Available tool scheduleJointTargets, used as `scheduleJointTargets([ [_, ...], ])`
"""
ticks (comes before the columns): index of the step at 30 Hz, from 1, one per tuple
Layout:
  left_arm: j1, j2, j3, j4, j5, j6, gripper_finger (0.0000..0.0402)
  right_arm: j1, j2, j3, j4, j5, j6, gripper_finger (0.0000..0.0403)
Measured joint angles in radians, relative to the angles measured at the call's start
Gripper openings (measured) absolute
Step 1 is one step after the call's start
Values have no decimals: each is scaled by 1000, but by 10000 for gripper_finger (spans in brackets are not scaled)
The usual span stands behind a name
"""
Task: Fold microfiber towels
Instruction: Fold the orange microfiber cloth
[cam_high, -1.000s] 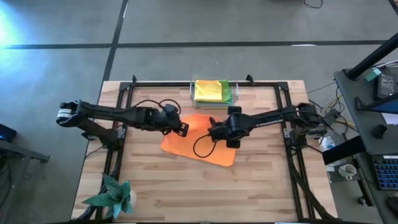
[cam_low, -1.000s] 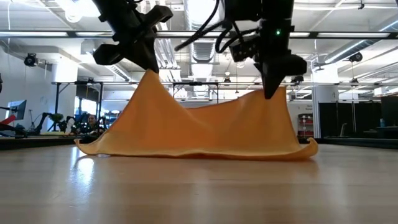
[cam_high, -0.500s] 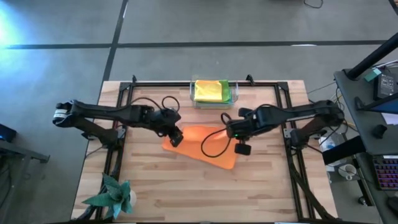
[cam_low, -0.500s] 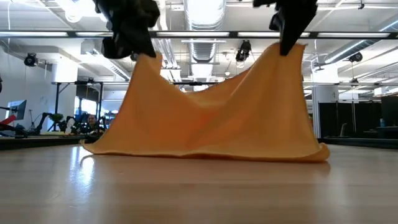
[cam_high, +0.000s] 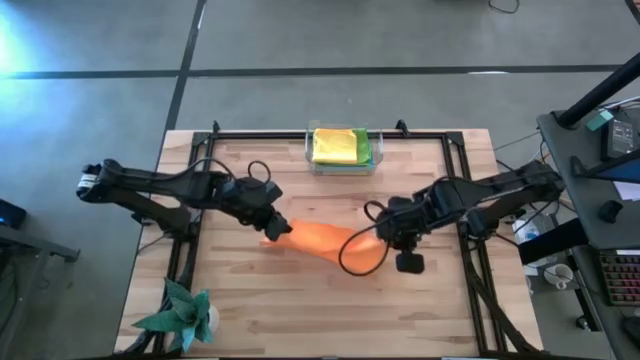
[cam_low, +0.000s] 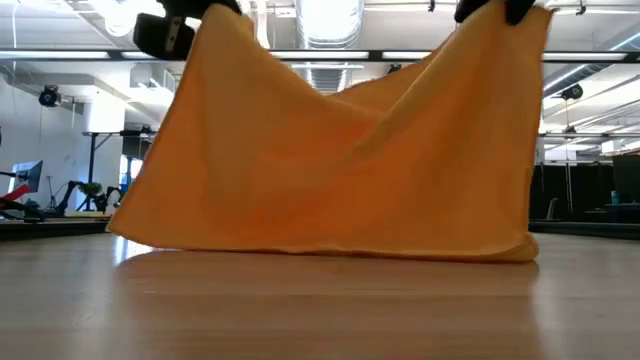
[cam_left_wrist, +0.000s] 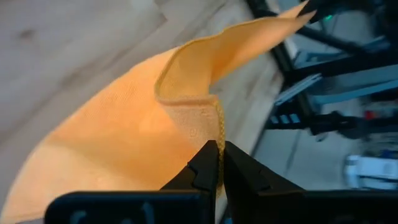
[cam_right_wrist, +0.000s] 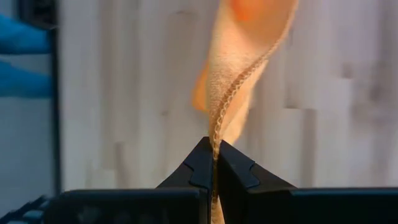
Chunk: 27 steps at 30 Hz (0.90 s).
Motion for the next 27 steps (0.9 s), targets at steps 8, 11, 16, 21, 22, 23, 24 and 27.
scheduleJointTargets([
  [8, -64, -6, 0, 164, 66, -186, 6, 54, -51, 0, 0, -65, -47, 9],
  [11, -72, -4, 0, 199, 98, -266, 6, 56, -79, 0, 1, -90, -72, 9],
  [16, -107, -4, -8, 267, 120, -373, 6, 56, -136, 0, 2, -171, -73, 9],
  [21, -146, 3, -13, 349, 132, -409, 6, 63, -186, 0, 1, -260, -63, 9],
  [22, -153, 5, -12, 358, 132, -416, 6, 63, -194, 0, 2, -280, -52, 9],
  [23, -162, 6, -12, 354, 130, -430, 6, 63, -200, 0, 2, -297, -43, 9],
  [24, -170, 6, -13, 351, 127, -438, 6, 63, -205, 1, 1, -306, -37, 9],
  [27, -180, 16, -24, 352, 119, -440, 6, 63, -209, 1, -9, -307, -21, 9],
])
